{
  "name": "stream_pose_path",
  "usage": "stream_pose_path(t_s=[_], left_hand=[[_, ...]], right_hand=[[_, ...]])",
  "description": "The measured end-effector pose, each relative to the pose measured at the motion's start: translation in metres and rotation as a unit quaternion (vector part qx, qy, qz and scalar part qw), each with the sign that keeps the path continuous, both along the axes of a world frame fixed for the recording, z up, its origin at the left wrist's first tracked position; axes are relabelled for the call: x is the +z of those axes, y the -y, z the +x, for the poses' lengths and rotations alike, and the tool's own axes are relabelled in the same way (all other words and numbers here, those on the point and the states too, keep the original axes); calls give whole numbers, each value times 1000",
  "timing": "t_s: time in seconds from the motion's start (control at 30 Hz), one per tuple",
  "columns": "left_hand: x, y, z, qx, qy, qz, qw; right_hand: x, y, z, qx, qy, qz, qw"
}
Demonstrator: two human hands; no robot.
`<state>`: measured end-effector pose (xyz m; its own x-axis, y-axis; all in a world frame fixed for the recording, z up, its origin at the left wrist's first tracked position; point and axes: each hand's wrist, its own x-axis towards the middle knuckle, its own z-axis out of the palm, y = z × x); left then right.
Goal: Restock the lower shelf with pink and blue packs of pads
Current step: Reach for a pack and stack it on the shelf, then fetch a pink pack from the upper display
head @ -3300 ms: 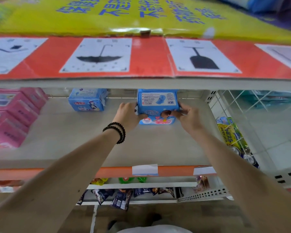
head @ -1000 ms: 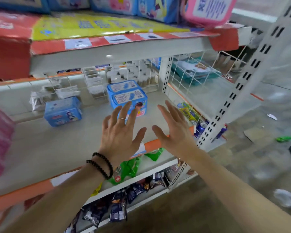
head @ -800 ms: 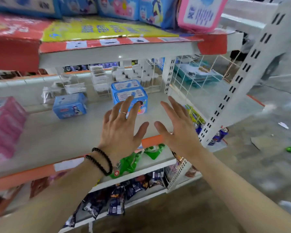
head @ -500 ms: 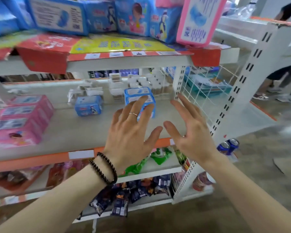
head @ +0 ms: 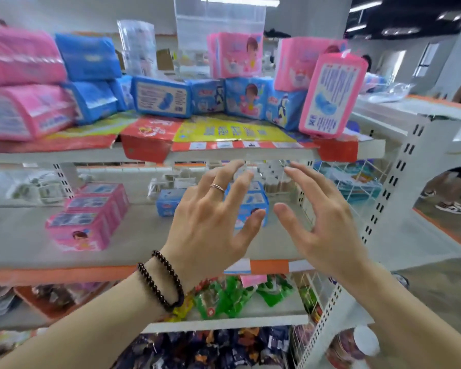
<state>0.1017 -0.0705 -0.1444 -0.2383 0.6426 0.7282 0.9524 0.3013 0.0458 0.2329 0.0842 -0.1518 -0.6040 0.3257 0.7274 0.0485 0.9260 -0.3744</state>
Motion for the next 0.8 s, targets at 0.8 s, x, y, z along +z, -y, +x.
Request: stream_pose_path(t_s=[0.8], left_hand=[[87,36,-108,-20,17,17,1000]], right_hand=[[78,47,-89,-81,-50,49,994]])
